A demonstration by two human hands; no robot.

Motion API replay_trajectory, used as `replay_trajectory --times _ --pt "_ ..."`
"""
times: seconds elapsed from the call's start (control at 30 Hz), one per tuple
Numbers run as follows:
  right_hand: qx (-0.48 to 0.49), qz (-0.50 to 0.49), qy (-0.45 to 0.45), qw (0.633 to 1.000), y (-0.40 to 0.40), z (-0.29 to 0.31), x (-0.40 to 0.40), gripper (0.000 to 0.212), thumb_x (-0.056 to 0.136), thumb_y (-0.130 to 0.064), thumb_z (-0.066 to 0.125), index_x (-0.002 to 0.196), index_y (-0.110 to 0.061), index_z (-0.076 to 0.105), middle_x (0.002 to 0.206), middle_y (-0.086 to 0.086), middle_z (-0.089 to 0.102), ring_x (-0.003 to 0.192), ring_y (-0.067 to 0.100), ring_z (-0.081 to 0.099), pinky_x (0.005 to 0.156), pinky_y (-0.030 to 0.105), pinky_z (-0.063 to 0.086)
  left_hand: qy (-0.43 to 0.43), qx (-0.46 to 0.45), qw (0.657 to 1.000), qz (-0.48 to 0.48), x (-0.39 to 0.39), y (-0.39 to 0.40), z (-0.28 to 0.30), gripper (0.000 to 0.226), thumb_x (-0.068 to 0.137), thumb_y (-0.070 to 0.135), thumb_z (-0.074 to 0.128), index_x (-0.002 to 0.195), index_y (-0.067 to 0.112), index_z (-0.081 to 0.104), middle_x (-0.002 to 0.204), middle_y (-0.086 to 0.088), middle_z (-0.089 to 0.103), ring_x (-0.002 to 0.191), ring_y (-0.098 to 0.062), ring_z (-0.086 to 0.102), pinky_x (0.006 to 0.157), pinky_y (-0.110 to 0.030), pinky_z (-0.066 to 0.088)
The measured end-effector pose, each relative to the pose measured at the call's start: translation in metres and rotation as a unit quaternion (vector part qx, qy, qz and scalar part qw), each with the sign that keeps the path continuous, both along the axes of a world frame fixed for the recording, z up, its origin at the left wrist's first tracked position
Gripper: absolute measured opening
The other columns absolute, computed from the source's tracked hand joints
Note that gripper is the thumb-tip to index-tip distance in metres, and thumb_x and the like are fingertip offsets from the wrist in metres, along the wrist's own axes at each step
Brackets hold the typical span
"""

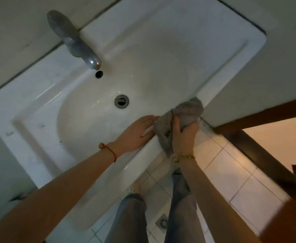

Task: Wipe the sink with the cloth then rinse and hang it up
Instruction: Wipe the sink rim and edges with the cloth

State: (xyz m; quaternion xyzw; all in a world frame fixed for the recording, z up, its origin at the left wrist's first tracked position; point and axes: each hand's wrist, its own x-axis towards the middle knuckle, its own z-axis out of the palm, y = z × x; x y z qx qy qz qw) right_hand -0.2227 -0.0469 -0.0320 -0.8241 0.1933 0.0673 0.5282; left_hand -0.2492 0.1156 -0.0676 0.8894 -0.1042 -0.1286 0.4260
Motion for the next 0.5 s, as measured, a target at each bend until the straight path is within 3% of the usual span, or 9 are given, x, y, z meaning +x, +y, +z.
replay_trajectory --times 0.13,0.23,0.33,0.4,0.5 --pt "-0.039 0.023 -0.006 0.999 -0.003 0.000 0.006 0.049 0.093 -0.033 0.055 0.116 0.010 0.050 0.116 0.021 0.057 0.101 0.033 0.055 0.090 0.037 0.050 0.039 -0.051 0.997 0.045 -0.012 -0.004 -0.002 0.050 0.100 0.042 0.036 0.145 0.020 0.046 0.146 -0.002 0.051 0.133 -0.013 0.044 0.112 -0.028 0.031" --pt "-0.031 -0.028 -0.017 0.999 -0.010 0.003 0.043 0.045 0.093 -0.033 0.054 0.110 0.009 0.057 0.103 0.017 0.063 0.083 0.025 0.058 0.064 0.015 0.051 0.047 -0.056 0.996 0.056 -0.011 -0.005 -0.004 0.045 0.104 0.038 0.038 0.146 0.023 0.045 0.148 0.001 0.050 0.134 -0.013 0.045 0.115 -0.032 0.033" --pt "-0.043 -0.063 -0.015 0.997 -0.001 0.001 0.036 0.047 0.091 -0.037 0.057 0.117 0.002 0.050 0.116 0.014 0.057 0.099 0.023 0.057 0.079 0.021 0.048 0.043 -0.062 0.995 0.060 -0.011 -0.005 -0.008 0.047 0.102 0.042 0.038 0.144 0.022 0.048 0.146 -0.001 0.052 0.132 -0.015 0.047 0.114 -0.035 0.035" --pt "-0.042 -0.042 -0.020 0.998 0.011 -0.002 0.001 0.050 0.091 -0.037 0.057 0.122 0.000 0.043 0.122 0.012 0.050 0.106 0.022 0.051 0.086 0.022 0.041 0.038 -0.070 0.995 0.065 -0.011 -0.005 -0.010 0.050 0.098 0.042 0.041 0.141 0.018 0.051 0.143 -0.005 0.054 0.130 -0.017 0.048 0.111 -0.032 0.035" --pt "-0.007 0.028 -0.020 0.999 0.034 -0.007 -0.073 0.054 0.092 -0.040 0.053 0.130 -0.006 0.036 0.125 0.006 0.043 0.109 0.016 0.047 0.092 0.021 0.043 0.043 -0.076 0.995 0.049 -0.010 -0.002 -0.016 0.048 0.097 0.028 0.053 0.143 0.015 0.048 0.146 -0.006 0.051 0.135 -0.017 0.045 0.117 -0.039 0.034"
